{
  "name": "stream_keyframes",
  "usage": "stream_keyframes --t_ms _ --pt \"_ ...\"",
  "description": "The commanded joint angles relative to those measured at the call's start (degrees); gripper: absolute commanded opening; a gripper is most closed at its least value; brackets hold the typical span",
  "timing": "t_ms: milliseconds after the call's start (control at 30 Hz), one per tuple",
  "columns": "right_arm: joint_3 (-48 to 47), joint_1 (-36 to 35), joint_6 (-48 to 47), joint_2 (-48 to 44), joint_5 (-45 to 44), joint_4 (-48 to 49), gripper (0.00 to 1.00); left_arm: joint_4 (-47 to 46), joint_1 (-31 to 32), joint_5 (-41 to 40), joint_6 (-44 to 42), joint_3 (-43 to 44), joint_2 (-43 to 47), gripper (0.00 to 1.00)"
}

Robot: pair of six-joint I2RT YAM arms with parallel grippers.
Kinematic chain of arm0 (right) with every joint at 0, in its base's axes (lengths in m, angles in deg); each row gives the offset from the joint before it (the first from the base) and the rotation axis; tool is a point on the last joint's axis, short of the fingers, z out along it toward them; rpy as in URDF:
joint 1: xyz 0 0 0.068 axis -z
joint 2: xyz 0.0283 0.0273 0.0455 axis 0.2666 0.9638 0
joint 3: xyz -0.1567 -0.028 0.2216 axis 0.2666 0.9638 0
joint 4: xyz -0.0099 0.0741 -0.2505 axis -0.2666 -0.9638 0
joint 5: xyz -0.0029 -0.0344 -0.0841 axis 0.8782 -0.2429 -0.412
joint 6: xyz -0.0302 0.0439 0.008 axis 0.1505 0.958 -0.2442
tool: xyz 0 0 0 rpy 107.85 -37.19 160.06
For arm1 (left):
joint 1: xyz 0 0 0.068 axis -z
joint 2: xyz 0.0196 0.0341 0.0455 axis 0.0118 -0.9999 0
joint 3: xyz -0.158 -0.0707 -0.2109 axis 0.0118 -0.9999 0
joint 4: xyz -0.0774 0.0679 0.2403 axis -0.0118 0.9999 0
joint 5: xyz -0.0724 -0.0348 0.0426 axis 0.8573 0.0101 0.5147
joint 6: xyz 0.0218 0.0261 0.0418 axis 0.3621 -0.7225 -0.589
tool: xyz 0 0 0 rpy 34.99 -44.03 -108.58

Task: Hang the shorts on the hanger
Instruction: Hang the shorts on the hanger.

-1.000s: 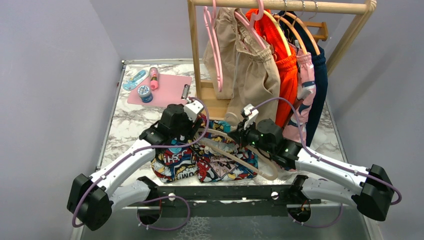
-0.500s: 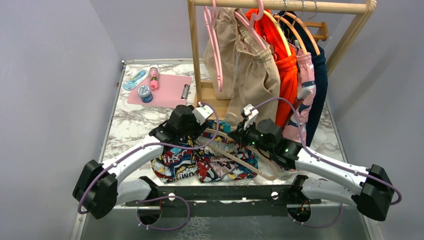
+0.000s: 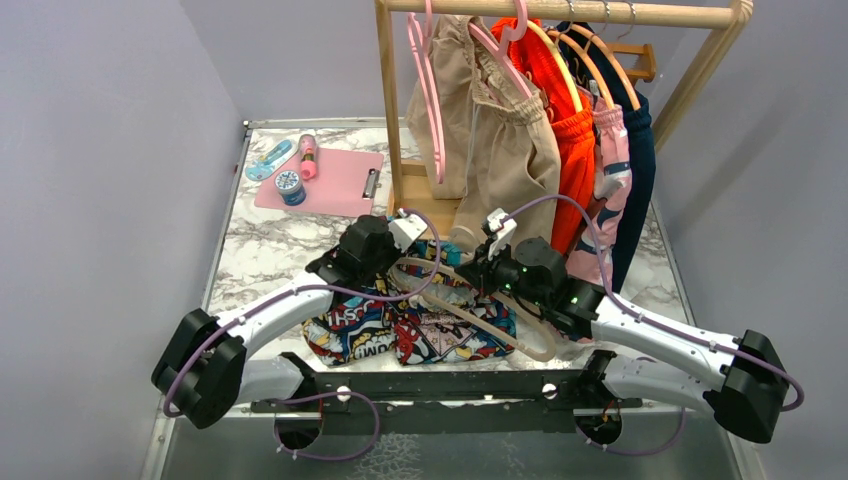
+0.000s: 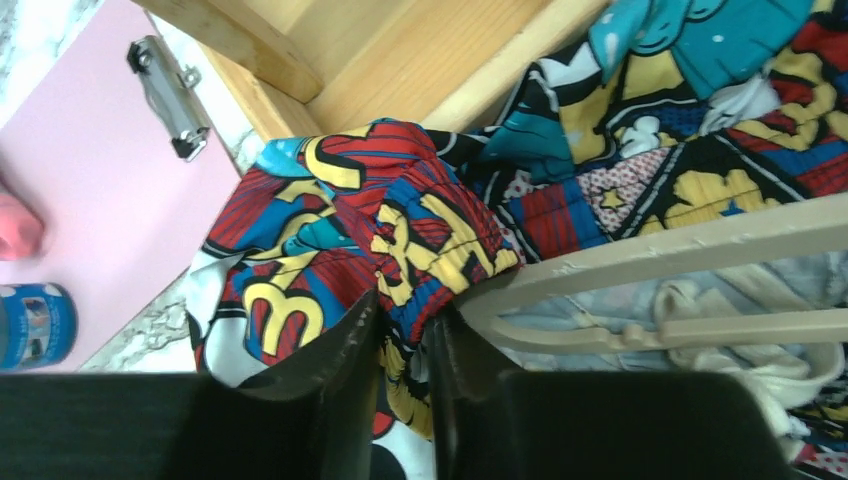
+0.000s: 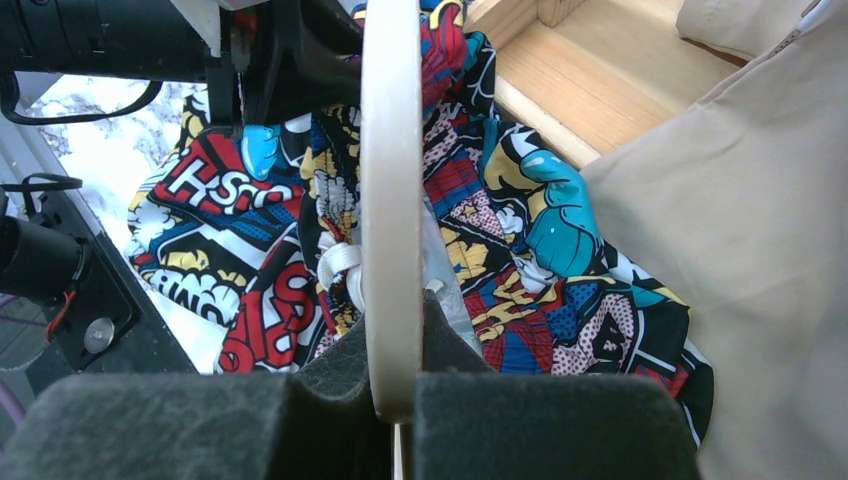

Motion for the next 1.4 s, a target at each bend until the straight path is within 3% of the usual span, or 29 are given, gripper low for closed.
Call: stream_keyframes --t_ms 0,67,400,600,833,1200,1367 --pt "-1.78 -0.17 0.10 -0.99 1.93 -2.12 0.01 -2.42 0.35 -5.05 1.41 0.44 -0.81 0.12" --pt "-2.18 -0.17 -0.03 -1.31 1.94 -2.80 0.01 -0.71 0.43 -6.15 3.57 1.41 -0.04 0.00" --pt "-3.70 -1.23 -6.57 -6.13 -1.13 -4.49 0.01 26.67 0.66 -12.94 28.29 10.61 8.74 0.00" --pt "-3.66 -4.82 -9.67 -6.05 -4.20 -2.30 0.01 29.28 0.63 -9.39 35.64 9.47 12.78 0.00" --pt "-4.35 -15.39 -16.71 -5.54 -17.21 2.06 0.01 31.02 0.63 -9.78 39.84 9.57 18.14 0.00" --pt "-4.21 -24.73 -32.54 -4.65 -28.66 20.41 0.01 39.88 0.63 -8.74 48.01 19.41 18.65 0.00" --pt "-6.68 -26.12 -37.04 -4.34 -27.55 22.80 0.01 43.02 0.63 -10.78 49.64 25.20 18.90 0.00"
